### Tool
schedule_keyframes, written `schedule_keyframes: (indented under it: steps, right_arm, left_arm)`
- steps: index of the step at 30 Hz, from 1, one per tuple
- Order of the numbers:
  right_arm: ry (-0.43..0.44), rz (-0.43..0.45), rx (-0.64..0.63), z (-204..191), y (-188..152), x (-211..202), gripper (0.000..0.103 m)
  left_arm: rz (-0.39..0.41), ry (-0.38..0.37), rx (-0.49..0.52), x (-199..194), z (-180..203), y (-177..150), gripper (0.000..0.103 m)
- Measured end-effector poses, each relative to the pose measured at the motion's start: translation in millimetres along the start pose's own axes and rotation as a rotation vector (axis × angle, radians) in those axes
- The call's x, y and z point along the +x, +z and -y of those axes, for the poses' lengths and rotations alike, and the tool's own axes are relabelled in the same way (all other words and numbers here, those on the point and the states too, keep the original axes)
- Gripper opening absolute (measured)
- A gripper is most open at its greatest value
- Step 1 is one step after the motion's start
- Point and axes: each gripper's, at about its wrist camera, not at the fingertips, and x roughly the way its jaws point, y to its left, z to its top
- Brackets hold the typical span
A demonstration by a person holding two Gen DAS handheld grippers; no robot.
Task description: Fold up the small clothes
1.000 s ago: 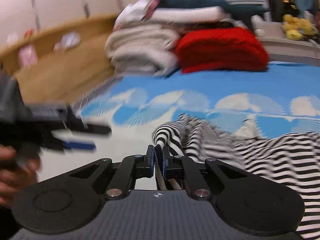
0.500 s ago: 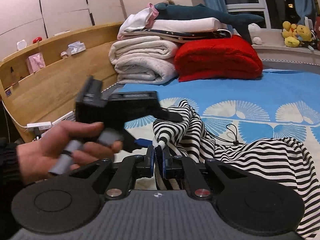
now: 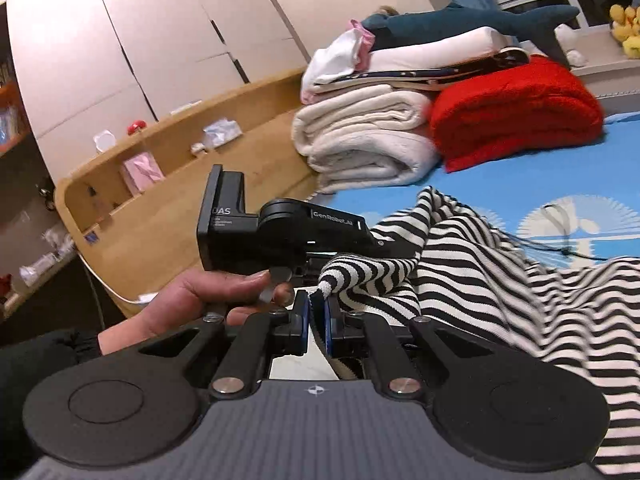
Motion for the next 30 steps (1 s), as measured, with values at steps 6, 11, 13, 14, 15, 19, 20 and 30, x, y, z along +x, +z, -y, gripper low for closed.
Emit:
schedule_keyframes:
  steps: [6, 11, 13, 14, 15, 19, 20, 30]
  right_arm:
    - [-0.115, 0.019, 0.062, 26, -5, -32, 0.007]
    - [-0.296, 0.142, 0.145, 68, -7, -106, 0.007]
    - [-0.397, 0.193, 0.205, 89, -12, -142, 0.006]
    - [-0.447, 0.205, 0.232, 99, -15, -155, 0.006]
    - [-0.526, 0.203, 0.271, 112, -17, -169, 0.006]
    - [-0.812, 0.054, 0.465, 167, -38, -191, 0.006]
    - [-0.836, -0.006, 0.536, 183, -45, -192, 0.006]
    - [-0.766, -0.029, 0.44, 222, 2, -181, 0.038]
  left_arm:
    - [-0.035, -0.002, 0.071, 30, 48, -11, 0.011]
    - [-0.017, -0.119, 0.152, 58, 120, -35, 0.027]
    - [-0.011, -0.183, 0.222, 63, 153, -49, 0.051]
    - [-0.004, -0.233, 0.268, 62, 167, -56, 0.062]
    - [0.023, -0.257, 0.31, 58, 177, -63, 0.067]
    - [-0.009, -0.197, 0.346, 64, 176, -73, 0.067]
    - [-0.038, -0.163, 0.348, 69, 170, -74, 0.067]
    - [-0.281, -0.065, 0.494, 86, 141, -100, 0.052]
